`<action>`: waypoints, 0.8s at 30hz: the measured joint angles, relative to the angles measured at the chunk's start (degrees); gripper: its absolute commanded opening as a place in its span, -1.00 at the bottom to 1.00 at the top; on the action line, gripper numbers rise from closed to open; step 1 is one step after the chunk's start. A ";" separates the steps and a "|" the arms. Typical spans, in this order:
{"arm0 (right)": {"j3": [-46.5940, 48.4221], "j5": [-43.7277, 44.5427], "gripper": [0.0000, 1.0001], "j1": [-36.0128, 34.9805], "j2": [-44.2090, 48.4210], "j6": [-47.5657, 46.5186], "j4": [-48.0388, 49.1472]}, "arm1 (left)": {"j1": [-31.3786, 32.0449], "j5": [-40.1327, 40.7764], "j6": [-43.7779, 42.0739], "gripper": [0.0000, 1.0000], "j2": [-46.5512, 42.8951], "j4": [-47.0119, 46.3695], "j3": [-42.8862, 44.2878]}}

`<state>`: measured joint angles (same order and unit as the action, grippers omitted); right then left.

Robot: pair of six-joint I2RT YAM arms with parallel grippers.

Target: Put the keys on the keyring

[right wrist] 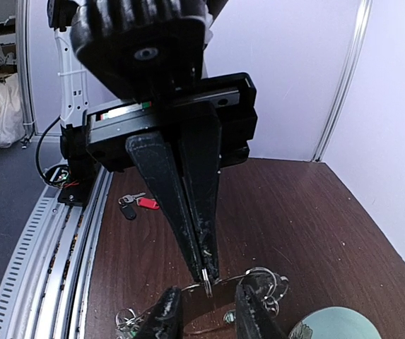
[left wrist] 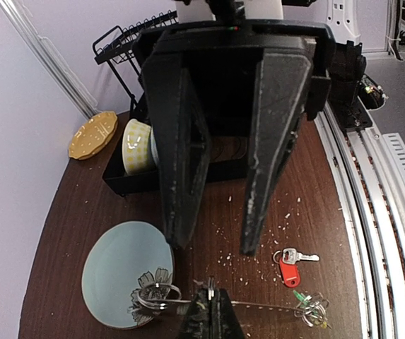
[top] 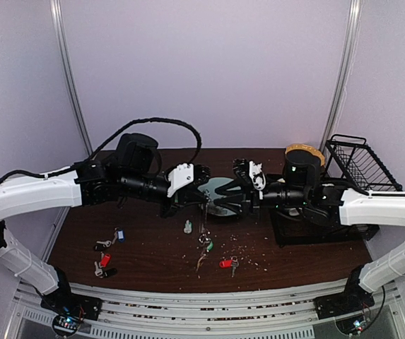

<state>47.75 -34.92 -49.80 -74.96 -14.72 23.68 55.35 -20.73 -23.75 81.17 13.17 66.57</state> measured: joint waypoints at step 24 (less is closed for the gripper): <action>2.80 1.66 -0.83 -0.61 -3.50 -0.11 -2.62 | 0.13 0.24 -0.04 -1.00 0.00 -0.04 0.00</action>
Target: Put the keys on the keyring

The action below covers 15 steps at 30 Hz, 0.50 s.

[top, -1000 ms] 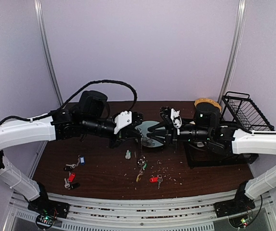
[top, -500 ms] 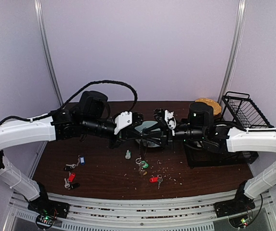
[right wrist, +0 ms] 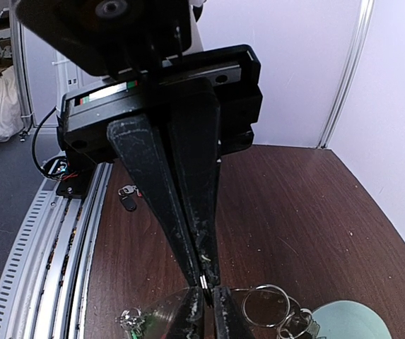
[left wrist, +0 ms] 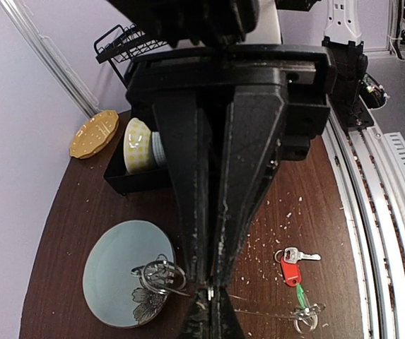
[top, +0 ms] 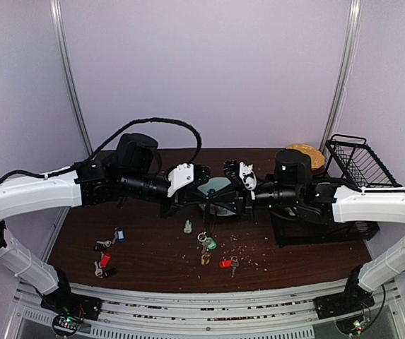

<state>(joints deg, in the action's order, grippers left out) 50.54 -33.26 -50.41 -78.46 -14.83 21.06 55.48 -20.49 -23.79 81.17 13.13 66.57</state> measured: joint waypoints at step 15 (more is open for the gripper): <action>0.85 0.85 -0.89 -0.15 -0.09 -0.31 -1.90 | -0.04 0.33 -0.24 -1.00 0.00 0.07 0.00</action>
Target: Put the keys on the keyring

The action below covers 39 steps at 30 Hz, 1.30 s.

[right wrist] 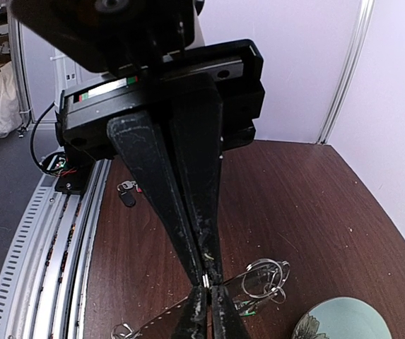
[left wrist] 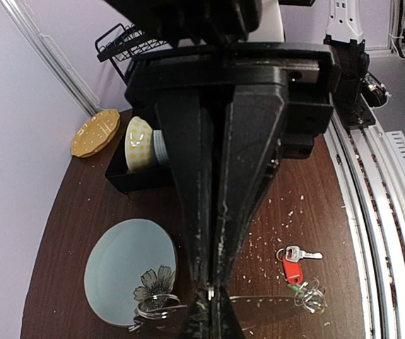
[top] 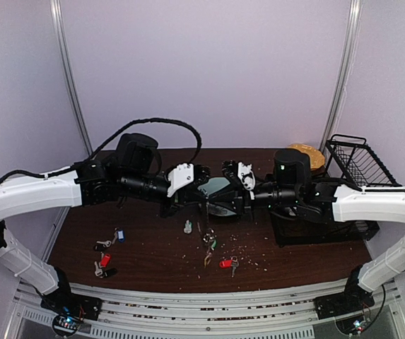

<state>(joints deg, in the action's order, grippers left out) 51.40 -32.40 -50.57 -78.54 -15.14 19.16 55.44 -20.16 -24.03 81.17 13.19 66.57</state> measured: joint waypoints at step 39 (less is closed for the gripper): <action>0.96 0.33 -1.00 -0.59 -0.55 -1.57 -2.27 | -0.11 0.46 -0.07 -1.00 -0.26 -0.59 -0.70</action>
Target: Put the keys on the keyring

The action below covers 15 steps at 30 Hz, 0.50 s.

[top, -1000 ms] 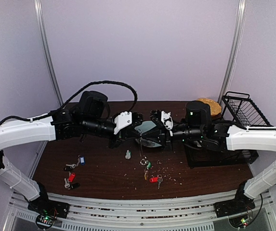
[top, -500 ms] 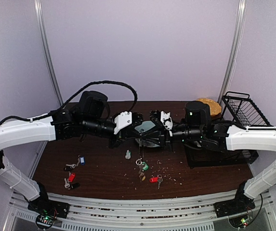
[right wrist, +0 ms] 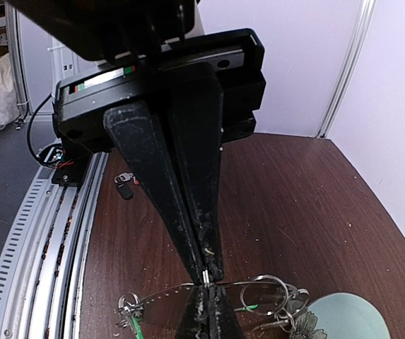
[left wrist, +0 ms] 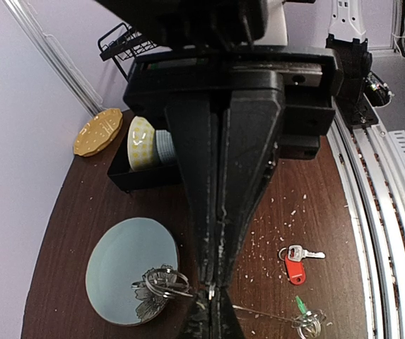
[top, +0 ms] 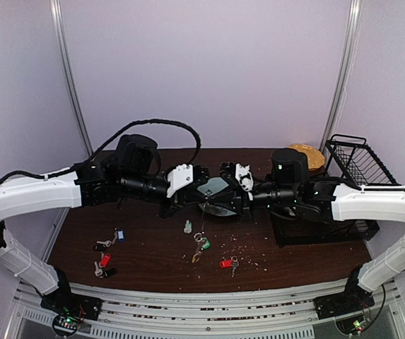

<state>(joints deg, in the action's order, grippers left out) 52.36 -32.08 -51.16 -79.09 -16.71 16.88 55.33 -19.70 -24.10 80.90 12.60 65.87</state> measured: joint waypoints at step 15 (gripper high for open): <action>-5.90 0.07 -1.00 0.07 0.13 9.20 14.58 | -0.63 -3.48 3.56 -0.10 -0.85 -8.35 -3.80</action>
<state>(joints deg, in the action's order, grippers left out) 46.46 -32.01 -51.09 -78.96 -7.51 31.46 54.70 -23.18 -20.53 80.05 4.25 62.06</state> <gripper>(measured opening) 0.015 0.295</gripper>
